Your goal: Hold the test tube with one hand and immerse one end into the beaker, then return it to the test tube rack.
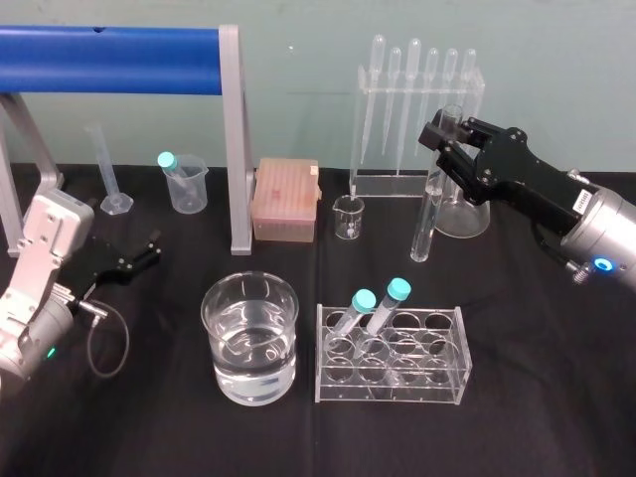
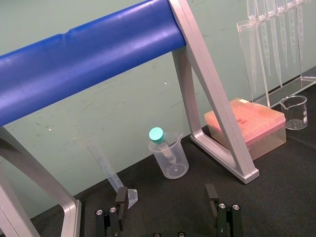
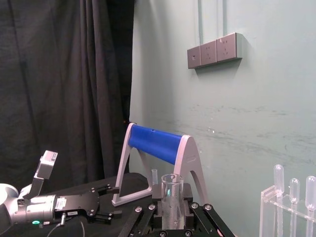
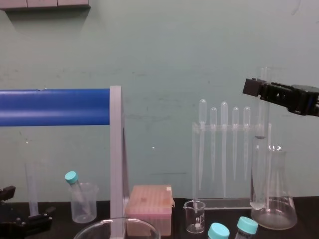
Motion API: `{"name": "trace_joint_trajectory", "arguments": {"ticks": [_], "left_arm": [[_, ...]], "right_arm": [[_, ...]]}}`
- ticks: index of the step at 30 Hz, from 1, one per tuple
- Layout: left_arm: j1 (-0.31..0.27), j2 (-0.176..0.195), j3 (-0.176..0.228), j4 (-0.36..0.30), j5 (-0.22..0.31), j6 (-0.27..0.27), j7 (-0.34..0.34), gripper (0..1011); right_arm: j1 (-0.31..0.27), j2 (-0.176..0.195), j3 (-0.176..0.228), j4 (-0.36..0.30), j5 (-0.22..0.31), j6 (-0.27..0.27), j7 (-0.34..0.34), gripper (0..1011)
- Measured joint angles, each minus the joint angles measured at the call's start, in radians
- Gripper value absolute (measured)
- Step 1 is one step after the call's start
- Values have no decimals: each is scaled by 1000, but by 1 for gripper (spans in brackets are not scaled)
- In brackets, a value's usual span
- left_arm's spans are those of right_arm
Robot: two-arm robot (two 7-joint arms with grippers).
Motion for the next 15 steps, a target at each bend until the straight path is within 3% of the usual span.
{"name": "trace_joint_trajectory", "arguments": {"ticks": [15], "left_arm": [[0, 0, 0, 0, 0, 0, 0, 1000]], "right_arm": [[0, 0, 0, 0, 0, 0, 0, 228]]}}
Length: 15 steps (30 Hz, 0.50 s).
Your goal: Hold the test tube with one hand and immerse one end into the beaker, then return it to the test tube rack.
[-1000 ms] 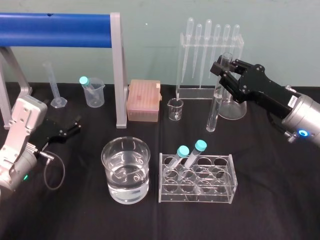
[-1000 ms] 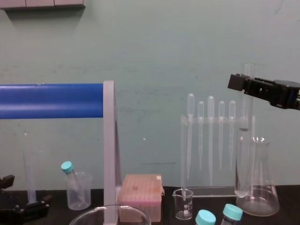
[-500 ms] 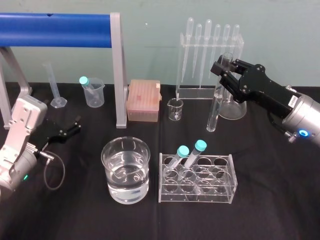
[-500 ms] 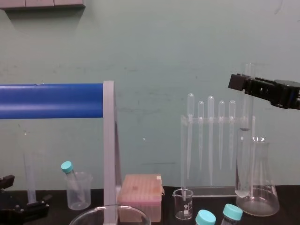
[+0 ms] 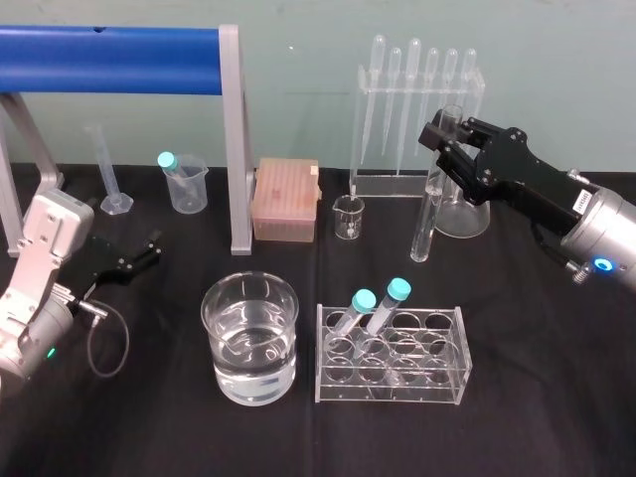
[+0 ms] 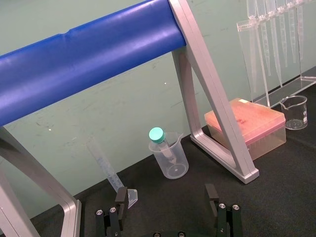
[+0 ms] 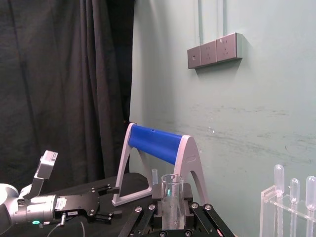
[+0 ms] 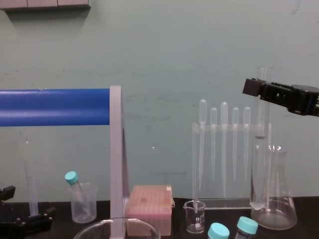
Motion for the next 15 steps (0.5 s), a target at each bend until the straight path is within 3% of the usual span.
{"name": "trace_joint_trajectory", "arguments": {"ticks": [11, 15], "left_arm": [[0, 0, 0, 0, 0, 0, 0, 1000], [0, 0, 0, 0, 0, 0, 0, 1000]], "right_arm": [[7, -2, -4, 4, 0, -1, 8, 228], [55, -25, -29, 29, 11, -4, 56, 228]]}}
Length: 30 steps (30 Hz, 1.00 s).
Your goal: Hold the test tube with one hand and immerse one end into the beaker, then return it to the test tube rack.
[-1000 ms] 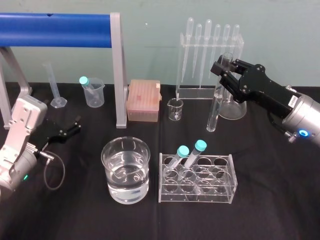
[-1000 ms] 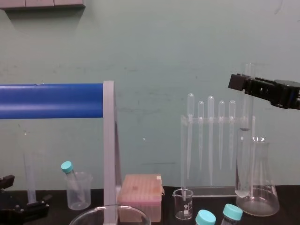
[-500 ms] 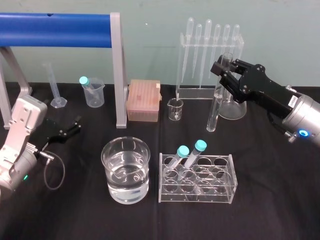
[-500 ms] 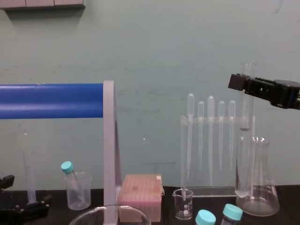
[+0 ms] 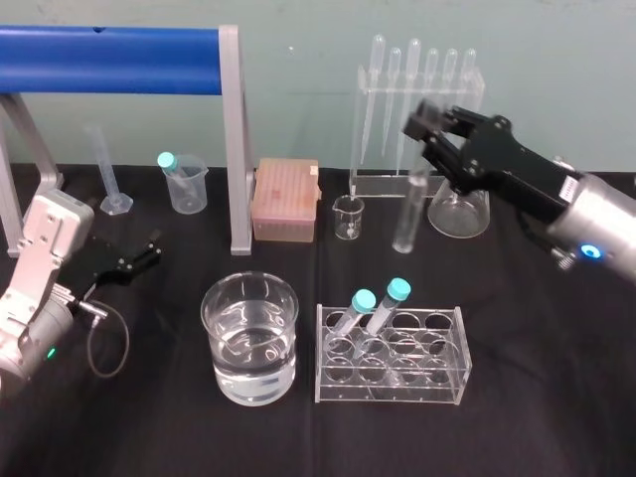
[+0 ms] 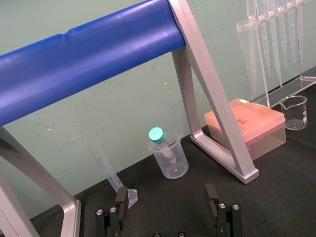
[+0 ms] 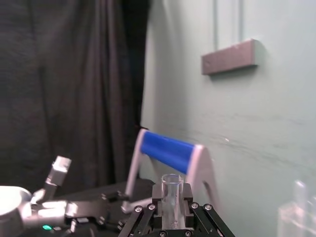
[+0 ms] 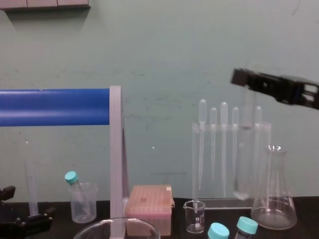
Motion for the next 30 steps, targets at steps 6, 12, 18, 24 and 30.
{"name": "trace_joint_trajectory", "arguments": {"ticks": [6, 12, 18, 24, 30], "left_arm": [[0, 0, 0, 0, 0, 0, 0, 1000], [0, 0, 0, 0, 0, 0, 0, 1000], [0, 0, 0, 0, 0, 0, 0, 1000], [0, 0, 0, 0, 0, 0, 0, 1000], [0, 0, 0, 0, 0, 0, 0, 1000]], "right_arm": [[89, -48, -61, 52, 5, -3, 85, 228], [172, -105, -141, 107, 8, 0, 180, 228], [216, -146, -204, 137, 18, 16, 249, 228], [241, -174, -258, 158, 26, 26, 298, 228], [264, -200, -301, 214, 27, 30, 325, 228]]}}
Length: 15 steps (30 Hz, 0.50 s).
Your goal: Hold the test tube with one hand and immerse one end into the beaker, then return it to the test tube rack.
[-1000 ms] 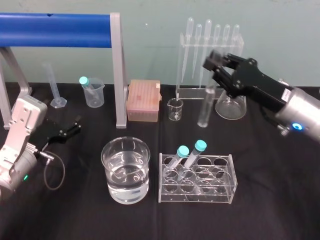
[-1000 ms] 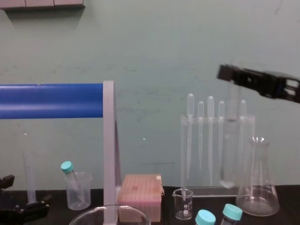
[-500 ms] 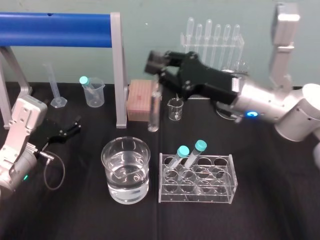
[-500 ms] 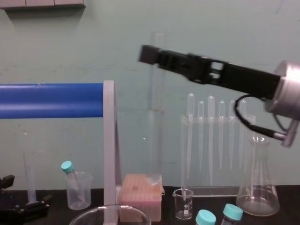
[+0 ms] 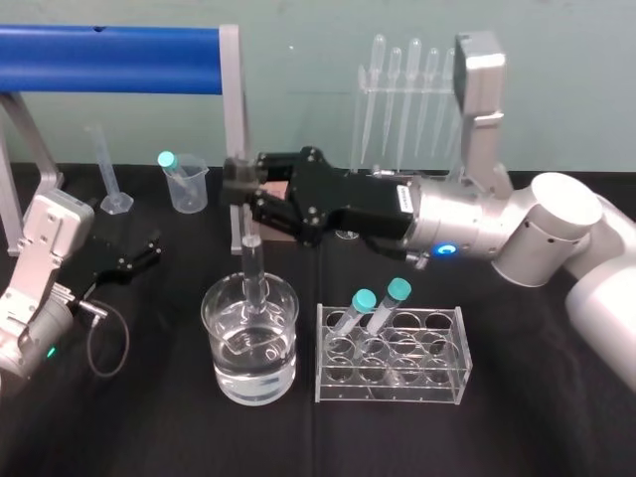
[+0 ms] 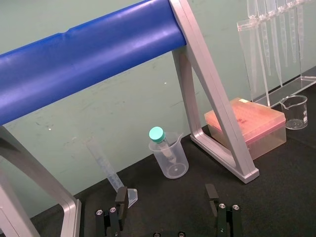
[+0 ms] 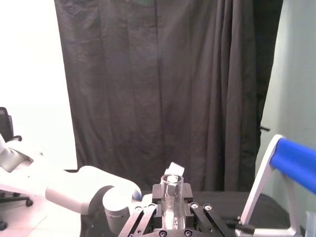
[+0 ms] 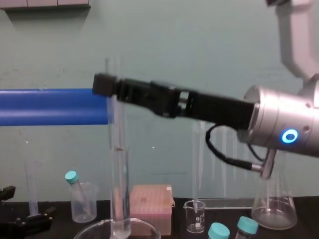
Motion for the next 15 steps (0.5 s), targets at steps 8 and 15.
{"name": "trace_joint_trajectory", "arguments": {"ticks": [8, 15], "left_arm": [[0, 0, 0, 0, 0, 0, 0, 1000], [0, 0, 0, 0, 0, 0, 0, 1000]], "right_arm": [[31, -35, -39, 95, -2, -6, 19, 228], [52, -65, -65, 176, -20, -11, 28, 228]]}}
